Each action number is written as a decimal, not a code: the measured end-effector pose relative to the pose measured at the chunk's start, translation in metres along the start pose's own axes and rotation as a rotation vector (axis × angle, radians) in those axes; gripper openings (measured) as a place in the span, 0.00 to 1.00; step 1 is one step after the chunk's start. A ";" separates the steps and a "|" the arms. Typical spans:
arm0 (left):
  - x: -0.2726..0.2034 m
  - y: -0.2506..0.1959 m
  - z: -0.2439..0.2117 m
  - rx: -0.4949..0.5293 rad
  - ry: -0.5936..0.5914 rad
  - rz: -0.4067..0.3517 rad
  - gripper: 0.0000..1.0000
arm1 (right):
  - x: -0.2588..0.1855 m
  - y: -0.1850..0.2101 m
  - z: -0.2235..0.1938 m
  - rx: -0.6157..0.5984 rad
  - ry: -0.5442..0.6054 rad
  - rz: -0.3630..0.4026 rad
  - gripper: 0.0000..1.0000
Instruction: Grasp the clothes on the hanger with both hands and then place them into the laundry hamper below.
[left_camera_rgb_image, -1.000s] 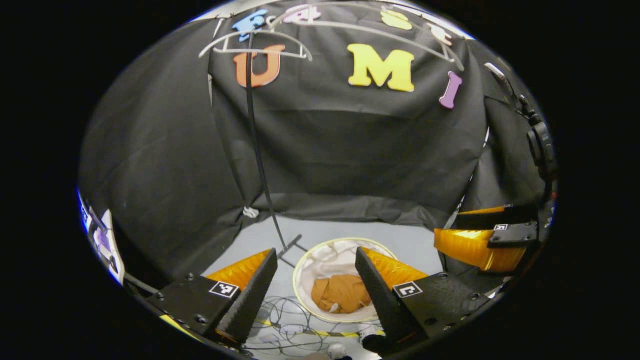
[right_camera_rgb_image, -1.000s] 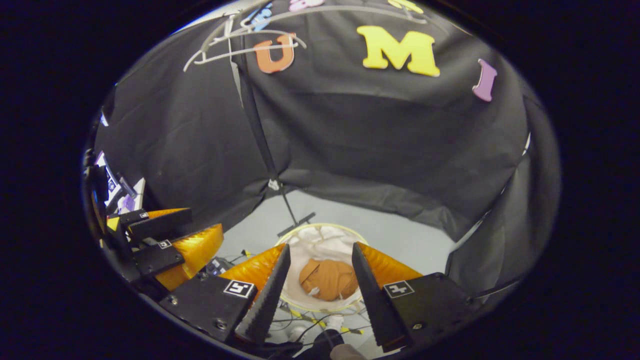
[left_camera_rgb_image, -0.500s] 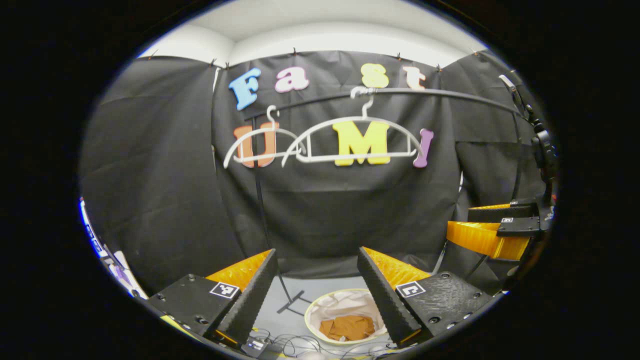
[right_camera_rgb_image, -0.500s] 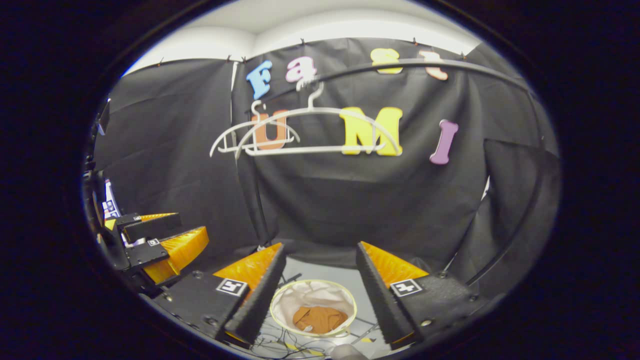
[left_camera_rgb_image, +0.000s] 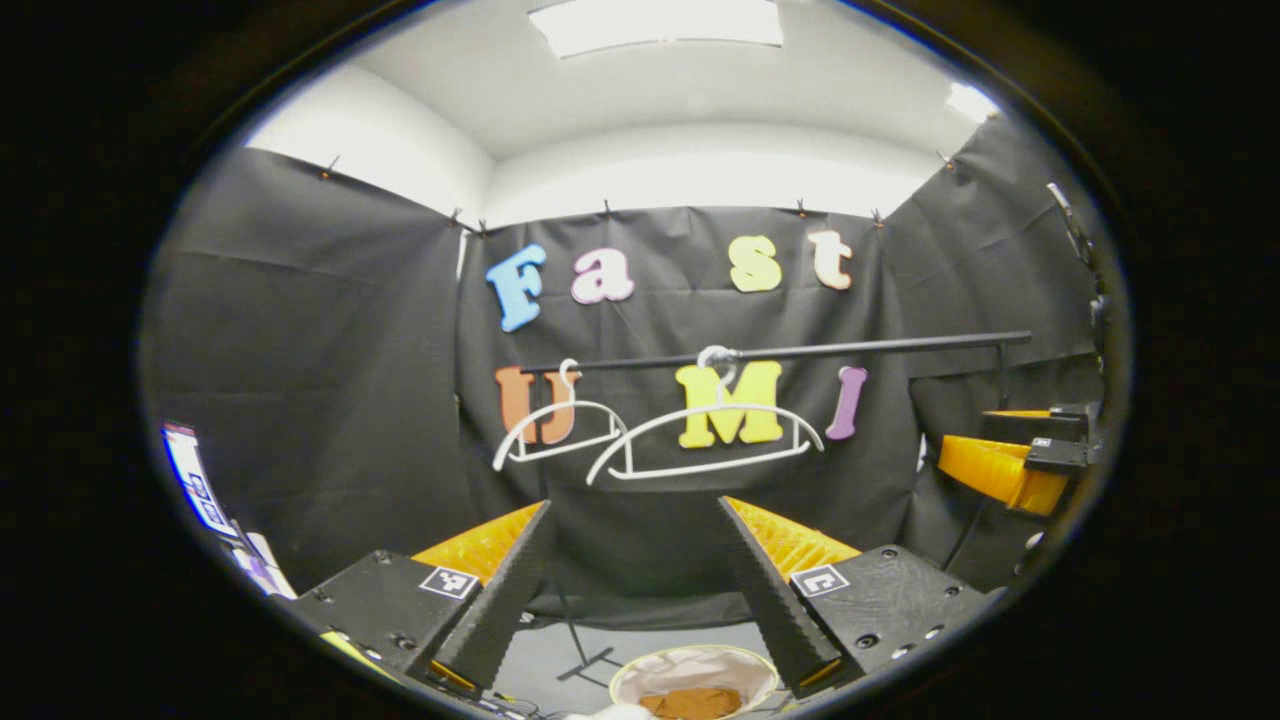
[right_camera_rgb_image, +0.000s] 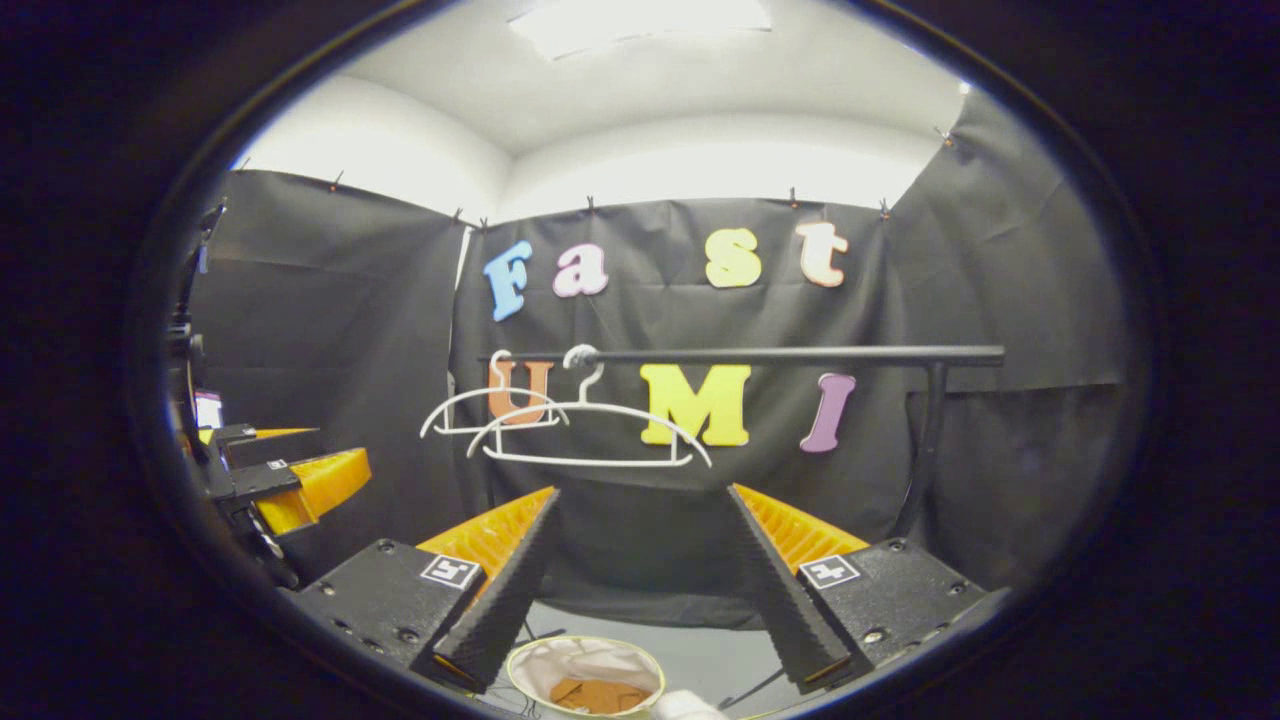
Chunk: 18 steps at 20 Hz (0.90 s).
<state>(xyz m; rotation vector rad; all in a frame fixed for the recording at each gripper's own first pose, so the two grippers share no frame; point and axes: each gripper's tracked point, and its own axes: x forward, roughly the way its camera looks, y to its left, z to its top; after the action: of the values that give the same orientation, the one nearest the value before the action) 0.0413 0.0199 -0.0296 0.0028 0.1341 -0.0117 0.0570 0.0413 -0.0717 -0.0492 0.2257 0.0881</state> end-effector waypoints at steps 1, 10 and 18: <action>-0.006 -0.004 0.005 -0.008 -0.009 0.012 0.98 | -0.001 -0.002 0.001 0.007 0.000 0.006 1.00; -0.024 0.000 0.013 0.020 -0.011 0.074 1.00 | -0.006 -0.017 0.000 0.049 0.008 -0.016 1.00; -0.027 0.009 0.019 0.017 -0.027 0.057 1.00 | -0.014 -0.005 0.008 0.046 -0.029 -0.041 1.00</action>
<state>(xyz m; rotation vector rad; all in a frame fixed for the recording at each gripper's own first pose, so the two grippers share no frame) 0.0175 0.0292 -0.0074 0.0232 0.1073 0.0442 0.0456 0.0359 -0.0609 -0.0068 0.1978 0.0423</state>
